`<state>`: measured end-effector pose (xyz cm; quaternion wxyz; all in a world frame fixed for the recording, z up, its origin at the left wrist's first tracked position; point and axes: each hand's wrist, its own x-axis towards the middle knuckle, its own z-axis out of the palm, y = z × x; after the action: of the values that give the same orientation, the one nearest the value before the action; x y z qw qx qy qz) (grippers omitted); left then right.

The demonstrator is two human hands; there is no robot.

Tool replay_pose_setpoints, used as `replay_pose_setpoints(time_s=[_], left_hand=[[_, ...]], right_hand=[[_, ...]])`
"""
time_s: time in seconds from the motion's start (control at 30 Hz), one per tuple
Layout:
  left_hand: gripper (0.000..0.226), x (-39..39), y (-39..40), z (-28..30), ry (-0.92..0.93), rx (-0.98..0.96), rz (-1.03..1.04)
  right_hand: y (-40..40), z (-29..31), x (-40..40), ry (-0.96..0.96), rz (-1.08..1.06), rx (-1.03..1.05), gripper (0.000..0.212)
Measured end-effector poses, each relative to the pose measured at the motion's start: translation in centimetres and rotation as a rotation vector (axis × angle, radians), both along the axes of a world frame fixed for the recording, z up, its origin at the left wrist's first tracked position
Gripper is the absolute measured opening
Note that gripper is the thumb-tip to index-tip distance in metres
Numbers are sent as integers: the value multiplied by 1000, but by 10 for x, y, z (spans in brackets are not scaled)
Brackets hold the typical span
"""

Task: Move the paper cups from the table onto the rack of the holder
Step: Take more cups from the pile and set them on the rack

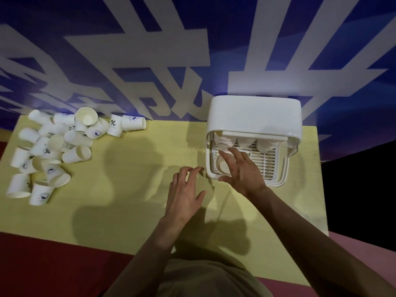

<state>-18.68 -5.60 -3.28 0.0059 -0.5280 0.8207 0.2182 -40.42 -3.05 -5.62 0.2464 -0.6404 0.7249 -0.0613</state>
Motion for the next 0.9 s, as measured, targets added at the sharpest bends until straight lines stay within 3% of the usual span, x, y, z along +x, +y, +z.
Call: replay_pose_setpoints(time_s=[0.1,0.27,0.43,0.73,0.9], left_hand=[[74,12,0,-1,-8,22,45],[72,38,1,1,12,52,130],[69,90,-8,0,26,54,183],[67,260,-70,-10,29,26,329],[71,380,-116,-12,45,-62,515]], right_hand=[[10,14,9,41,-1,-46,81],[18,41,56,-24,-23,-251,51],[-1,50,118,-87,38,-273,43],[-53,59,255,-59,101,-221,45],[-93,52,355,-71,153,-177,47]])
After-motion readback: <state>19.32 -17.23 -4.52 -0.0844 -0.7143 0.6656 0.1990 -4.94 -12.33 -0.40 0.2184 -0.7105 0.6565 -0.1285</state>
